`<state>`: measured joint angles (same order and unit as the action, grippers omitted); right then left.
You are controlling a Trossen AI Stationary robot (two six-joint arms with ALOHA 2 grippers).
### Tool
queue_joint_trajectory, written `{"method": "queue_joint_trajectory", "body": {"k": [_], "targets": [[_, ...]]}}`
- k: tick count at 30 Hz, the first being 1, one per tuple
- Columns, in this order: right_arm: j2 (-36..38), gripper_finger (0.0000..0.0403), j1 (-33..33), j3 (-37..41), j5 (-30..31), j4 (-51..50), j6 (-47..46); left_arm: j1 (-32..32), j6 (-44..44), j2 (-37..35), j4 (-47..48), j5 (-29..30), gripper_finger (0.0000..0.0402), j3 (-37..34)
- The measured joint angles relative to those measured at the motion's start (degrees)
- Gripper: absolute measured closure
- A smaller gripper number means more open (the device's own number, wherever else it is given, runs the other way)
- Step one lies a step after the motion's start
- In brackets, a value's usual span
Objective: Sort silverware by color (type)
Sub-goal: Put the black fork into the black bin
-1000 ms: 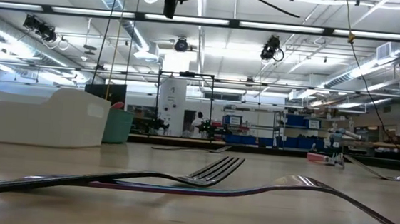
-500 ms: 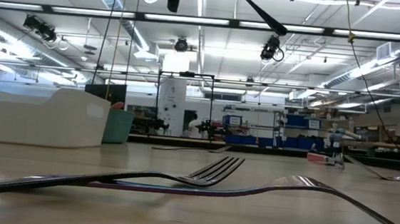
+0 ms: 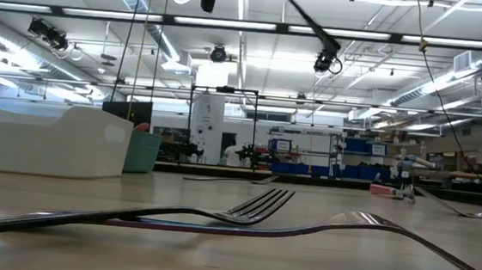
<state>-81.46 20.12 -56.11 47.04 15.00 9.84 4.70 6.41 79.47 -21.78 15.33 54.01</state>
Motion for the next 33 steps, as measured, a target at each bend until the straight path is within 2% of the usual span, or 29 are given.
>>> {"method": "queue_joint_trajectory", "body": {"k": [6,15,20,29,33], "targets": [[0.0,0.0319,1.0,0.0,-0.9,1.7,0.2,1.4,-1.8,-1.6,4.2,0.0,0.0376,0.0],[0.0,0.0313,1.9,0.0,-0.8,2.3,0.7,6.9,-0.4,-9.2,21.2,-0.3,0.037,0.0],[0.0,0.0312,1.4,0.0,-0.8,1.3,0.5,11.2,5.8,-15.4,33.3,-0.4,0.0373,0.0],[0.0,0.0312,0.7,0.0,-0.7,0.2,0.1,20.3,17.4,-22.3,54.0,-8.1,0.0368,0.0],[0.0,0.0312,-0.1,0.0,-0.7,-0.4,-1.9,23.7,23.3,-24.0,58.9,-11.5,0.0367,0.0]]}}
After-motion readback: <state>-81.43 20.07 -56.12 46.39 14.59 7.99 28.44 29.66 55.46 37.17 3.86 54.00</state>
